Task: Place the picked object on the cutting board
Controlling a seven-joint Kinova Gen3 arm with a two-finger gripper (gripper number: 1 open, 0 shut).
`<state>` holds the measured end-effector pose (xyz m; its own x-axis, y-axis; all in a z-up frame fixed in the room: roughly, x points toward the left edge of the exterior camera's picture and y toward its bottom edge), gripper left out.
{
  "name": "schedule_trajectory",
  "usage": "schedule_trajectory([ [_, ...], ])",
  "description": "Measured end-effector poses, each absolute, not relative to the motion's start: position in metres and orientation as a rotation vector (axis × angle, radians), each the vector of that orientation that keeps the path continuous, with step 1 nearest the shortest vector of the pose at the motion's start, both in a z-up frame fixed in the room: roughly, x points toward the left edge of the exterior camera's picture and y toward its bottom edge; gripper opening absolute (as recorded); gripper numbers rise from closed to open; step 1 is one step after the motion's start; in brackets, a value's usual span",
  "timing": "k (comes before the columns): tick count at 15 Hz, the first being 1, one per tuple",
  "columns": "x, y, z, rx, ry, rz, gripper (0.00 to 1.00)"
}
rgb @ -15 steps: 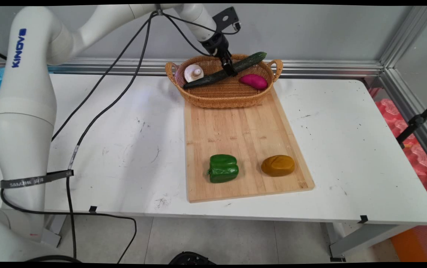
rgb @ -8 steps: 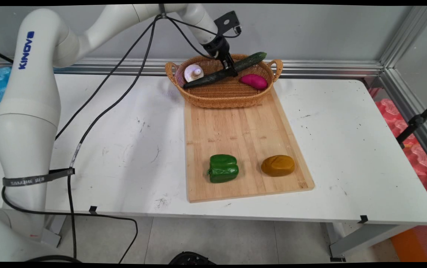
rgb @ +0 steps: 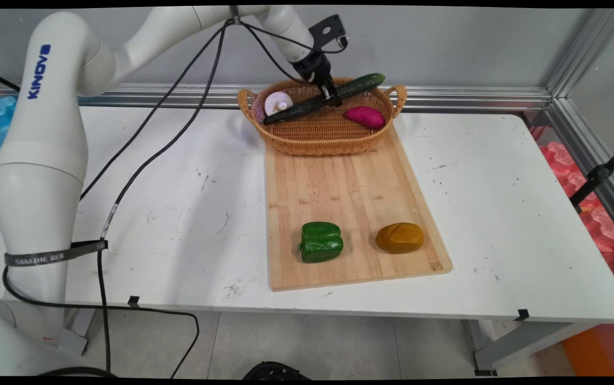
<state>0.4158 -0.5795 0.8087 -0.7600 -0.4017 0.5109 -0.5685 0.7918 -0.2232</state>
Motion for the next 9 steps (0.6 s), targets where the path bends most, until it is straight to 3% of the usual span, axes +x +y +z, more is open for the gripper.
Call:
schedule_trajectory([
  [9, 0.393, -0.546, 0.875, 0.75, -2.504, 0.553, 0.0],
])
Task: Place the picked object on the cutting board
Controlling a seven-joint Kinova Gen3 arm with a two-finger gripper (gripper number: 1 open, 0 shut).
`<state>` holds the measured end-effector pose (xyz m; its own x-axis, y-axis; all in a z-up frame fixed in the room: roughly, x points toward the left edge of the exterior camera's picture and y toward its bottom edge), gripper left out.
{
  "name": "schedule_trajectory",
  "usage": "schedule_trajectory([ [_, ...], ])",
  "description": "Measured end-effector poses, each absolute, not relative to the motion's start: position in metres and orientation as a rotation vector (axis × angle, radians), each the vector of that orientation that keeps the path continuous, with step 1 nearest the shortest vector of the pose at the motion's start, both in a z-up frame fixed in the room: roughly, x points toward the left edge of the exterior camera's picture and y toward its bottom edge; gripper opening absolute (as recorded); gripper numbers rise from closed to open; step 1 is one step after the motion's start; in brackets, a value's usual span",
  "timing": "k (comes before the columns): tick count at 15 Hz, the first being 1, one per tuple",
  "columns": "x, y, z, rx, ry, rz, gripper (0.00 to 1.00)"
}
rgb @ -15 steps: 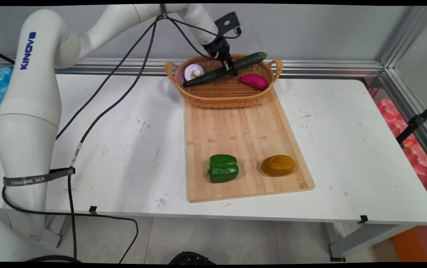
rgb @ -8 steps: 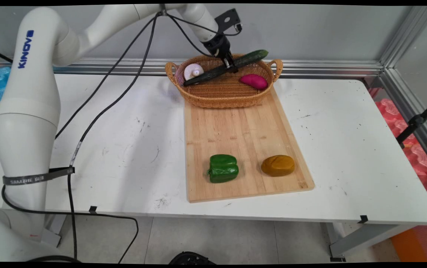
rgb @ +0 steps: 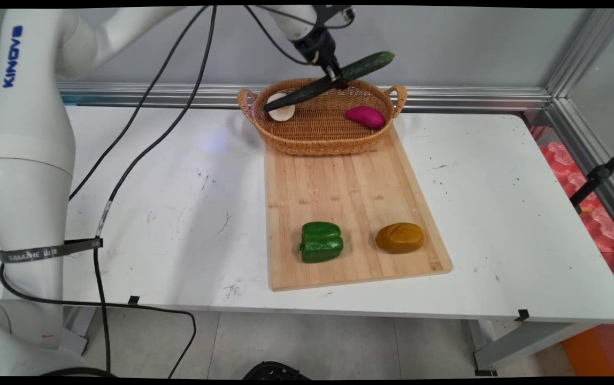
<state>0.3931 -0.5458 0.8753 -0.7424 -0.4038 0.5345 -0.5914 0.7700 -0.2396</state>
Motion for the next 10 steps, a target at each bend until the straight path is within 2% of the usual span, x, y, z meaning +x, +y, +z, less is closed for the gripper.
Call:
schedule_trajectory([
  [5, 0.348, -0.521, 0.927, 0.704, -2.508, 0.58, 0.0],
  [10, 0.31, -0.496, 0.956, 0.686, -2.514, 0.55, 0.0],
])
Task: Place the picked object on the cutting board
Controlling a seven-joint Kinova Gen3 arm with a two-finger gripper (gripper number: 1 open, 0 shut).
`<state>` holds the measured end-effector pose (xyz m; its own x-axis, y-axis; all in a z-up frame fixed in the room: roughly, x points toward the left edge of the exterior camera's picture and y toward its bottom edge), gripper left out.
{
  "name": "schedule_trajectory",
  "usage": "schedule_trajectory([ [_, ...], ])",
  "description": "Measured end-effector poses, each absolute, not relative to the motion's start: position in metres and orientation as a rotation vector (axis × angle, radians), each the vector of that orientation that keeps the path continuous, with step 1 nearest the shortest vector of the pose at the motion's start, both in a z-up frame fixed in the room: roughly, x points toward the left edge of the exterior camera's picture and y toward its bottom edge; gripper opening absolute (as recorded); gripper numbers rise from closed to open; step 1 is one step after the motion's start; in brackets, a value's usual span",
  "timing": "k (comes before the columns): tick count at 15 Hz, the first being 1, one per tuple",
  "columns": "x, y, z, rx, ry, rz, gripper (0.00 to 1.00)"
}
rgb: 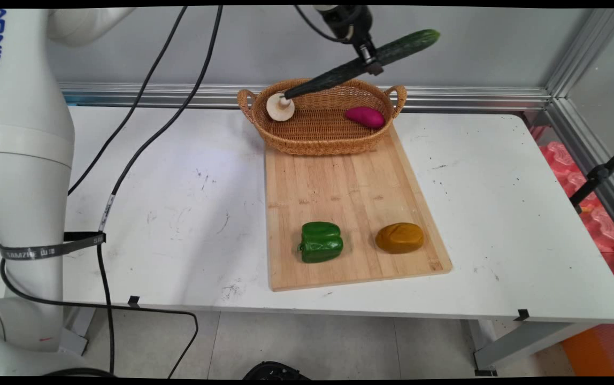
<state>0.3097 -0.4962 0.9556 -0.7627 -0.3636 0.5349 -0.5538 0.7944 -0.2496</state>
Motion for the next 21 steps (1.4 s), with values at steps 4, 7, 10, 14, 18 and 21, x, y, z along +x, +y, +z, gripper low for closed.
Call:
schedule_trajectory([
  [4, 0.275, -0.46, 0.968, 0.698, -2.527, 0.477, 0.0],
  [7, 0.257, -0.434, 0.966, 0.699, -2.546, 0.434, 0.0],
  [10, 0.247, -0.414, 0.96, 0.705, -2.566, 0.409, 0.0],
  [14, 0.241, -0.385, 0.938, 0.683, -2.613, 0.384, 0.0],
  [18, 0.241, -0.369, 0.906, 0.626, -2.661, 0.376, 0.0],
  [21, 0.243, -0.363, 0.882, 0.588, -2.689, 0.368, 0.0],
])
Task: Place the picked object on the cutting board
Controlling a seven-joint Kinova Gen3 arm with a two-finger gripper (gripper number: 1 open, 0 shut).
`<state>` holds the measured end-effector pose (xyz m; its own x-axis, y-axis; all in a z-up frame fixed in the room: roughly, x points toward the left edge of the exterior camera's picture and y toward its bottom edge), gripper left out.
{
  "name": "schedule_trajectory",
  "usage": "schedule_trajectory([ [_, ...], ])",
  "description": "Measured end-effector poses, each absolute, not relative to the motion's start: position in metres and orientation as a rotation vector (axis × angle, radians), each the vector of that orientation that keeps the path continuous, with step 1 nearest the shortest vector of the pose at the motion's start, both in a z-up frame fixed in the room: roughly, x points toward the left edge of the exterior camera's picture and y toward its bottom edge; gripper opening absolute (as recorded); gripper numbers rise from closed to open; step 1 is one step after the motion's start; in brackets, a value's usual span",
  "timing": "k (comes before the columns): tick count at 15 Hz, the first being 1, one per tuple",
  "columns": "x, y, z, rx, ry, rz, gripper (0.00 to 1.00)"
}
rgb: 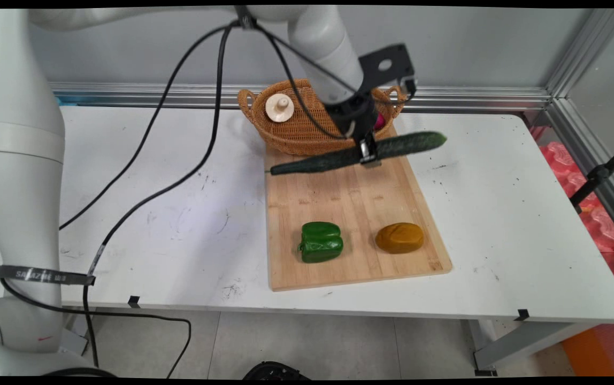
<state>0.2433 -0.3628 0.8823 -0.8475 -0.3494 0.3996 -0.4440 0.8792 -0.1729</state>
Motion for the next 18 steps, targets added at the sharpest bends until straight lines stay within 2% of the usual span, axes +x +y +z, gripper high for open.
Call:
schedule_trajectory([
  [5, 0.244, -0.36, 0.839, 0.554, -2.715, 0.346, 0.0],
  [14, 0.236, -0.361, 0.792, 0.638, -2.688, 0.264, 0.0],
  [15, 0.235, -0.361, 0.789, 0.64, -2.685, 0.258, 1.0],
  [18, 0.232, -0.362, 0.78, 0.645, -2.675, 0.239, 1.0],
])
